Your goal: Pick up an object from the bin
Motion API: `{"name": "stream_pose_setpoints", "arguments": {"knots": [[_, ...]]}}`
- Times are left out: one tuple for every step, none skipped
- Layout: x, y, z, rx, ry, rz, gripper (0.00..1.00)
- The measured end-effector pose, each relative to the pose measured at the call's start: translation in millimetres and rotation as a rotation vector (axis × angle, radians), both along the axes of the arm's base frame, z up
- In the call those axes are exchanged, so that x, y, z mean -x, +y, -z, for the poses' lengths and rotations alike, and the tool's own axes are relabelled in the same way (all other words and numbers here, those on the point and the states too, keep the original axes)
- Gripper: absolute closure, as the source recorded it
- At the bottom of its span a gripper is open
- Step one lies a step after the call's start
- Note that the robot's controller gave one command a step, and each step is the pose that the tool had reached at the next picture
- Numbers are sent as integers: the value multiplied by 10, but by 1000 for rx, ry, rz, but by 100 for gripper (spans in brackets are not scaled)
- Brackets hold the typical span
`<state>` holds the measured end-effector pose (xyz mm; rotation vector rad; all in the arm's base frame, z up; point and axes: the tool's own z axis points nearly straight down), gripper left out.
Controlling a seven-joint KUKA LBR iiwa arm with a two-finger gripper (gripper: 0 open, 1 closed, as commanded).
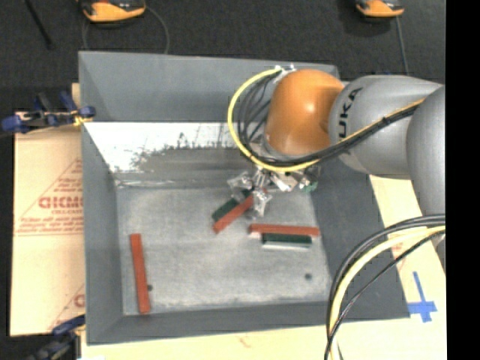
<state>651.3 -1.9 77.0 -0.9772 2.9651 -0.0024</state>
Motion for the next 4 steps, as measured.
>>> {"name": "stream_pose_setpoints", "arguments": {"knots": [[237, -443, -1, 7, -1, -328, 100], [216, -377, -1633, 11, 4, -378, 100], [189, 75, -878, 8, 18, -615, 100], [177, 66, -906, 8, 14, -609, 0]]}}
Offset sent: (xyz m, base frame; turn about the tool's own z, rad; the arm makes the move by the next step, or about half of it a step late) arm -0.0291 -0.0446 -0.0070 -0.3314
